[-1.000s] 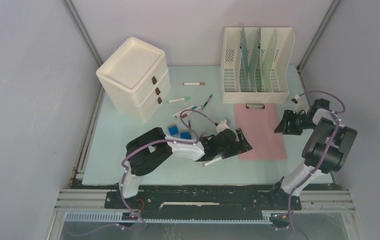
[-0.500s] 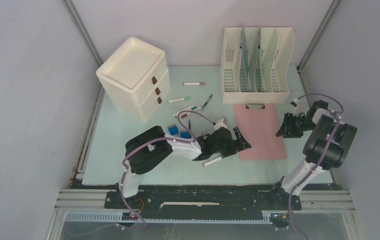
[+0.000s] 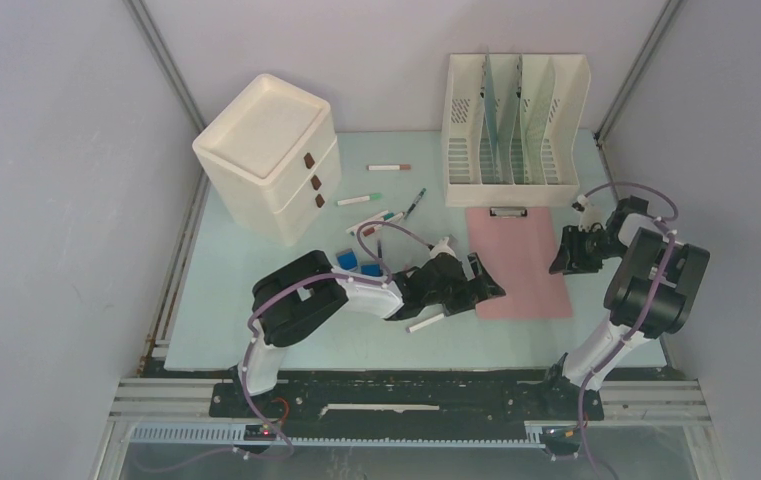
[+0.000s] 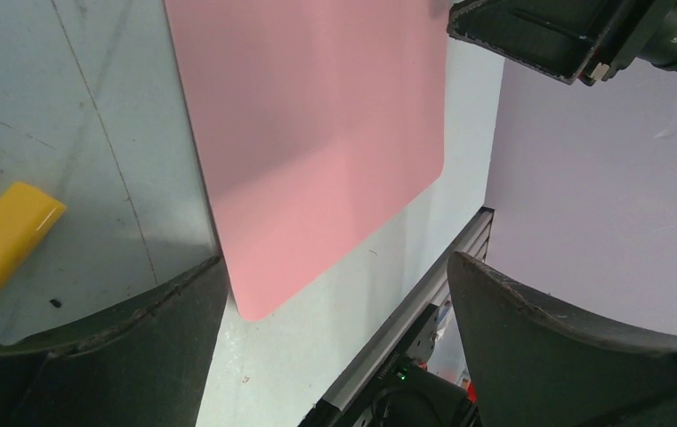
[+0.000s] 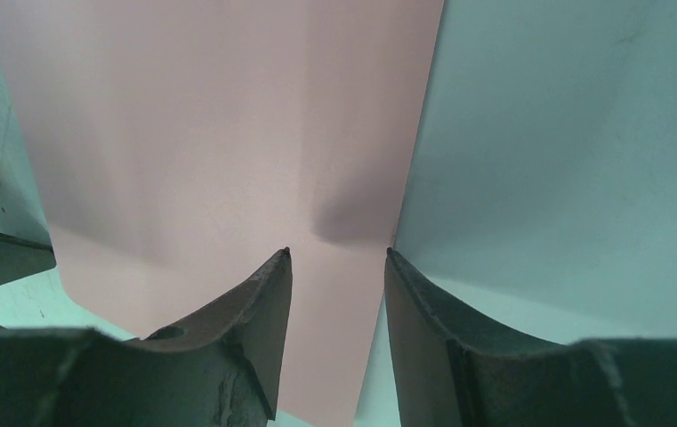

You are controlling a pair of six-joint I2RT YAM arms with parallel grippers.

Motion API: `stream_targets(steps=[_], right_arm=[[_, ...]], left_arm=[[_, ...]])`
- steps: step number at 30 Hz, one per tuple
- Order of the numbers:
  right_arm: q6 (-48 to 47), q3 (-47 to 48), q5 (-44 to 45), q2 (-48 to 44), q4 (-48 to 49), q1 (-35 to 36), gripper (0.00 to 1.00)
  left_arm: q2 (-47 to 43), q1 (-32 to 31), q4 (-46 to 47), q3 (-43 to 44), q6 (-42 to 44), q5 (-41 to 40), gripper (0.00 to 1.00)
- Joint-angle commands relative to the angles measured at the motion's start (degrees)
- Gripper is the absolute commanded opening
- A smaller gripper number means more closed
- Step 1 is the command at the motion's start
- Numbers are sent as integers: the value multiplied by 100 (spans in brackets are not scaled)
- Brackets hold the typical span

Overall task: Organize the desk
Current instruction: Pick up the folder from the center of the board.

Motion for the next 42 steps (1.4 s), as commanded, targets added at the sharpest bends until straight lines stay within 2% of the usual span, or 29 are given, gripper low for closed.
stream_targets(steps=[1, 7, 13, 18, 24, 26, 32, 37, 42], right_arm=[[-142, -25, 64, 94, -209, 153, 50], [-182, -21, 20, 89, -263, 164, 50], [-230, -21, -83, 73, -326, 141, 50], [-272, -26, -142, 64, -380, 137, 49], [-354, -105, -204, -21, -394, 163, 49], [-374, -106, -227, -27, -418, 159, 49], [-443, -134, -339, -129, -459, 107, 49], [-513, -157, -470, -373, -578, 16, 50], [-689, -150, -689, -999, -834, -197, 51]], left_arm=[[-88, 73, 978, -218, 42, 140, 99], [-390, 142, 2243, -723, 72, 66, 97], [-270, 199, 3351, -957, -118, 167, 96], [-179, 208, 3307, -896, -253, 173, 93], [-3, 298, 3115, -656, -433, 252, 83], [107, 327, 3058, -553, -525, 328, 75], [345, 357, 2981, -395, -613, 460, 42], [291, 363, 2990, -497, -470, 479, 2], [-260, 357, 3003, -917, 193, 269, 0]])
